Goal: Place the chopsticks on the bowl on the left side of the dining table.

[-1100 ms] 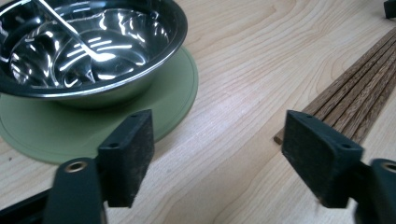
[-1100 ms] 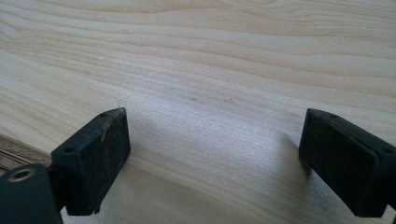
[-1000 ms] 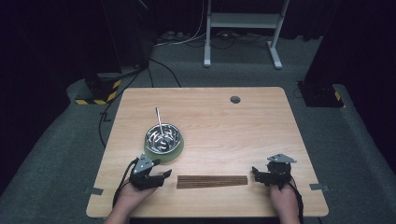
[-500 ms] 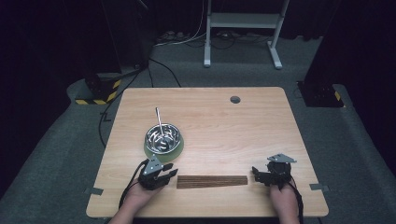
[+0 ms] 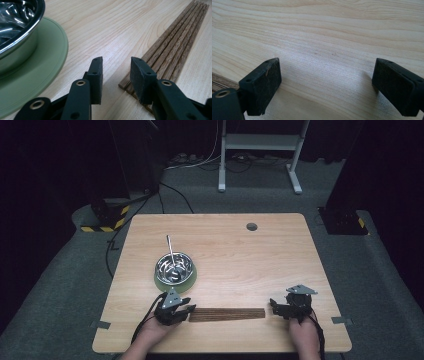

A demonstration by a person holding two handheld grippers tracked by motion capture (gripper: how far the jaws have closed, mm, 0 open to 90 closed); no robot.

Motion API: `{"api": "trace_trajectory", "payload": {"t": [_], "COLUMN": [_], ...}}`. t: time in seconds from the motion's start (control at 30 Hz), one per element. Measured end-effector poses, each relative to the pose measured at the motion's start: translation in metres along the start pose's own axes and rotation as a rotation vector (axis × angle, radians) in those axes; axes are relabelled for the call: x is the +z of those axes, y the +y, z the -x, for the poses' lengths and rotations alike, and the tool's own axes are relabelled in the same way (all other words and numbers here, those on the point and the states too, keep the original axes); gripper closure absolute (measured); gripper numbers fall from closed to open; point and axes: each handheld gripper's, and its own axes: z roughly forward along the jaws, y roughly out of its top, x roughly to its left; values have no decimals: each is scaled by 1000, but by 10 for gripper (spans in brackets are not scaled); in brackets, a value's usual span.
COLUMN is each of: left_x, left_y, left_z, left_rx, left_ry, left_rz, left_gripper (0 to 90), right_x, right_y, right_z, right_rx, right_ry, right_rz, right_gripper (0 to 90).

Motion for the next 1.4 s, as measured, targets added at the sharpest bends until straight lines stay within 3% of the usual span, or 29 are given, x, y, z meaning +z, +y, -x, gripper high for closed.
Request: {"api": "trace_trajectory", "payload": {"t": [0.4, 0.7, 0.87, 1.1, 1.4], "left_x": [4, 4, 3, 11, 14], "left_y": [1, 1, 2, 7, 8], "left_z": [2, -3, -5, -3, -5], "left_rx": [9, -7, -17, 15, 7], "left_ry": [11, 76, 58, 35, -7], "left_rz": [-12, -27, -19, -36, -47], "left_gripper": [633, 643, 639, 623, 629], "right_x": [0, 0, 0, 0, 0], "right_y": [0, 0, 0, 0, 0], "right_z": [0, 0, 0, 0, 0], "right_rx": [0, 0, 0, 0, 2], "right_ry": [0, 0, 0, 0, 0], "right_rz": [0, 0, 0, 0, -1], "right_gripper": [83, 83, 83, 84, 84]}}
